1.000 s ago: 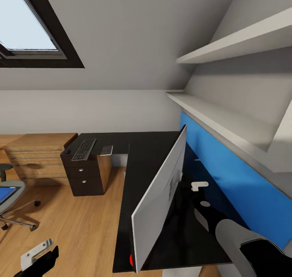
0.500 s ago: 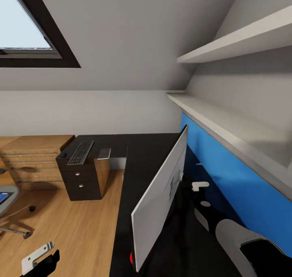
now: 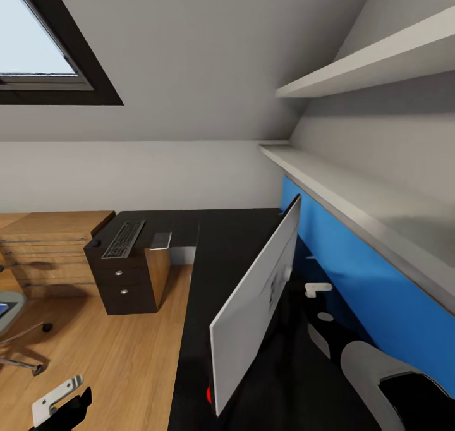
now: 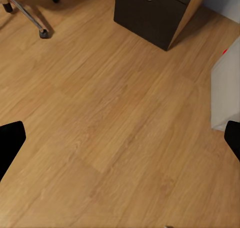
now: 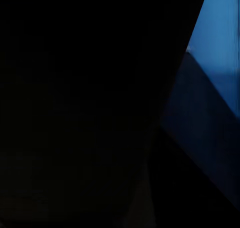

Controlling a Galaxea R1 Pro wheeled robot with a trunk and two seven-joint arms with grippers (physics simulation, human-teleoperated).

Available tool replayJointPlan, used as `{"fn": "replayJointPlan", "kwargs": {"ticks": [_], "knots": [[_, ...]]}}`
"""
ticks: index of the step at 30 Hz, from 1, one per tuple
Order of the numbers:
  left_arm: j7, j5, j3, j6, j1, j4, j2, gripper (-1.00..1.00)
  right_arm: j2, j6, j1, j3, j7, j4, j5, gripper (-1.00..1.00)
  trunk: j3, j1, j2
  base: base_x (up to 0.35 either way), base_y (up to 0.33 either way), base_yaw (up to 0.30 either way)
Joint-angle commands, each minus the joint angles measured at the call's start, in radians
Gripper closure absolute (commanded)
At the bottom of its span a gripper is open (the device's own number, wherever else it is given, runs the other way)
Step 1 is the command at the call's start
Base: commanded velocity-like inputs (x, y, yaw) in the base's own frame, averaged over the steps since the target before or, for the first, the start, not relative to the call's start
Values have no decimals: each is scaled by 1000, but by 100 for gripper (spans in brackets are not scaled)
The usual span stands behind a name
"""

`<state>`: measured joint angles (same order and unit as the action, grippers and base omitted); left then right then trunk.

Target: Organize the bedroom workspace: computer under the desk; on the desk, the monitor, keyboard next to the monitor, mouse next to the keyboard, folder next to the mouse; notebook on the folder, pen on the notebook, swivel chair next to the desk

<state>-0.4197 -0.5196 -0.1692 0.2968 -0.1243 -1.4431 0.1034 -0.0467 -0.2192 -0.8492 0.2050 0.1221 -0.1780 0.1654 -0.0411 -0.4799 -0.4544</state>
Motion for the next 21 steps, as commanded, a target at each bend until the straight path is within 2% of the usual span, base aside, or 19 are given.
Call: {"fn": "replayJointPlan", "kwargs": {"ticks": [1, 21], "knots": [[-5, -8, 0, 3, 0, -3, 1, -100, -3, -6, -1, 38, 11, 17, 21, 100, -2, -1, -2, 1, 0, 0], [-3, -8, -6, -2, 0, -28, 4, -100, -37, -5, -1, 33, 13, 17, 28, 100, -2, -1, -2, 0, 0, 0]]}}
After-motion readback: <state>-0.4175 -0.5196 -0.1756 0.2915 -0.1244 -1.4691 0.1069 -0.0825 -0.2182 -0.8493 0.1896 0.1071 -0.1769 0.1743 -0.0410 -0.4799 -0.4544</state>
